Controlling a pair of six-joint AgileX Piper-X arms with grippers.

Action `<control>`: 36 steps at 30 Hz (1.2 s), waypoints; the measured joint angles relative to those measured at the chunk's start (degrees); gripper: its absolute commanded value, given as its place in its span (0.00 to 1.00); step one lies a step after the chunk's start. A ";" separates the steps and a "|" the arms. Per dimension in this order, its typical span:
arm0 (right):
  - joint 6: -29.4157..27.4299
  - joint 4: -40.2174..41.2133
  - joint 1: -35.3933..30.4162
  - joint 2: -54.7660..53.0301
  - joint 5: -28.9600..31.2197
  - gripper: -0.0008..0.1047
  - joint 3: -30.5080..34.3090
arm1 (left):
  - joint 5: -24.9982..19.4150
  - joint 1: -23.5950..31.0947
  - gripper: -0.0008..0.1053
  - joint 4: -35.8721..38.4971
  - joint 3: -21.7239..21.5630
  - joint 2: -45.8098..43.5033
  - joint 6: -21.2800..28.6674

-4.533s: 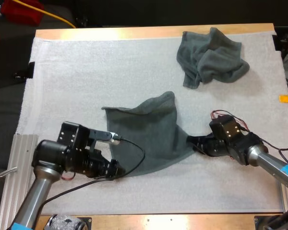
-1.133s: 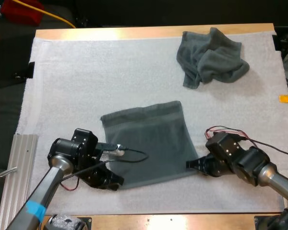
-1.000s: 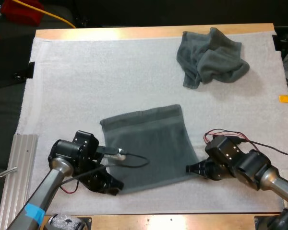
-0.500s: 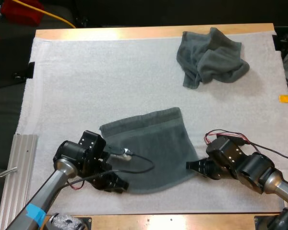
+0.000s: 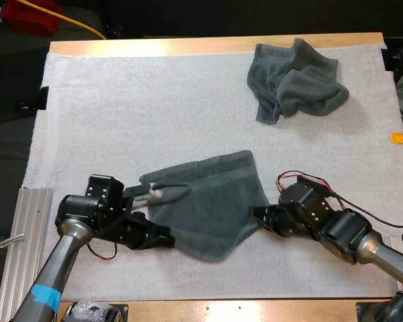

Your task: Pick towel from pile, fold and stack

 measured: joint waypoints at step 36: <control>15.14 -29.32 -14.77 25.21 -13.56 0.02 -8.77 | 6.71 14.30 0.01 -27.40 0.00 18.45 -17.35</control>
